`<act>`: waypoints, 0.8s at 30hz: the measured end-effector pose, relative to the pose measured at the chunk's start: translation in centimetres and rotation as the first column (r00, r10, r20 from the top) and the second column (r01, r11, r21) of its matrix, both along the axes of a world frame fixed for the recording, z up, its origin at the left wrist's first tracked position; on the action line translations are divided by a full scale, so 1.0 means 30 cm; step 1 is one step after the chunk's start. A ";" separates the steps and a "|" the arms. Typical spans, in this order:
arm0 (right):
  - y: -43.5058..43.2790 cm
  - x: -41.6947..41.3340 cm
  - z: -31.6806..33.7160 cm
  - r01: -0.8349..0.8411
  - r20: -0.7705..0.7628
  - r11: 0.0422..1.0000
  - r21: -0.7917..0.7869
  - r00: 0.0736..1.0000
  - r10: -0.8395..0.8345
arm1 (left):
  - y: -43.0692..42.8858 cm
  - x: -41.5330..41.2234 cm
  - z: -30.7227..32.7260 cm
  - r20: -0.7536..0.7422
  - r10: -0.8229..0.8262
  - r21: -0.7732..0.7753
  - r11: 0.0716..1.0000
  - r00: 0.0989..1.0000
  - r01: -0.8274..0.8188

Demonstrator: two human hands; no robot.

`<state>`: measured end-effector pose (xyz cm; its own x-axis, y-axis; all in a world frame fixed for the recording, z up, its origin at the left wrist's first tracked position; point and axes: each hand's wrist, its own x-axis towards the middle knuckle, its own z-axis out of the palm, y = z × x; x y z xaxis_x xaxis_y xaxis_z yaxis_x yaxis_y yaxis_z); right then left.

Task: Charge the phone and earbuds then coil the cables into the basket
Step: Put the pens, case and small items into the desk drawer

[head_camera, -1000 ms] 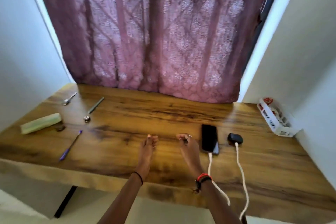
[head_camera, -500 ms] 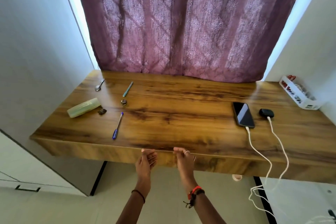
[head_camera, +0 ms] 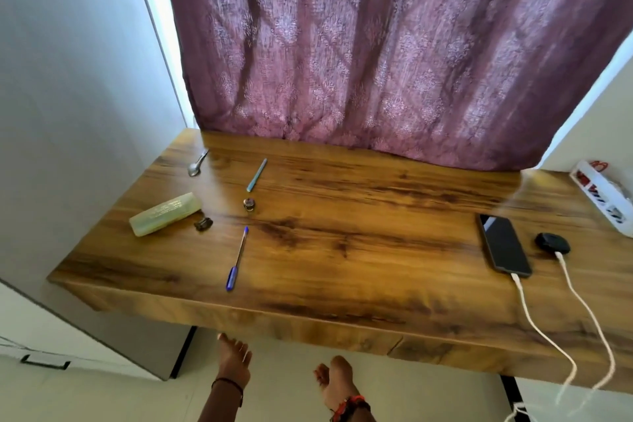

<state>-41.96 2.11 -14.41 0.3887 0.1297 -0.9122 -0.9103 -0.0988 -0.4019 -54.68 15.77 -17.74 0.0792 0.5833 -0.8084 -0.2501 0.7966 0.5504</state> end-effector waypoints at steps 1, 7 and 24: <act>0.015 0.002 -0.018 0.058 -0.029 0.998 0.024 0.998 -0.058 | 0.030 -0.008 -0.010 0.022 0.026 -0.034 0.999 0.999 -0.026; 0.120 -0.014 -0.087 0.226 -0.065 0.973 0.035 0.973 -0.224 | 0.154 -0.024 -0.076 0.160 0.108 -0.148 0.985 0.981 -0.085; 0.140 -0.007 -0.148 0.470 -0.131 0.847 0.248 0.883 -0.451 | 0.222 -0.120 -0.194 0.354 0.109 -0.205 0.978 0.929 -0.036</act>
<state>-42.18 6.30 -18.83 0.4049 0.1909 -0.8942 -0.8496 0.4400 -0.2908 -58.29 22.44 -23.56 0.3502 0.4352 -0.8294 -0.4640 0.8498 0.2500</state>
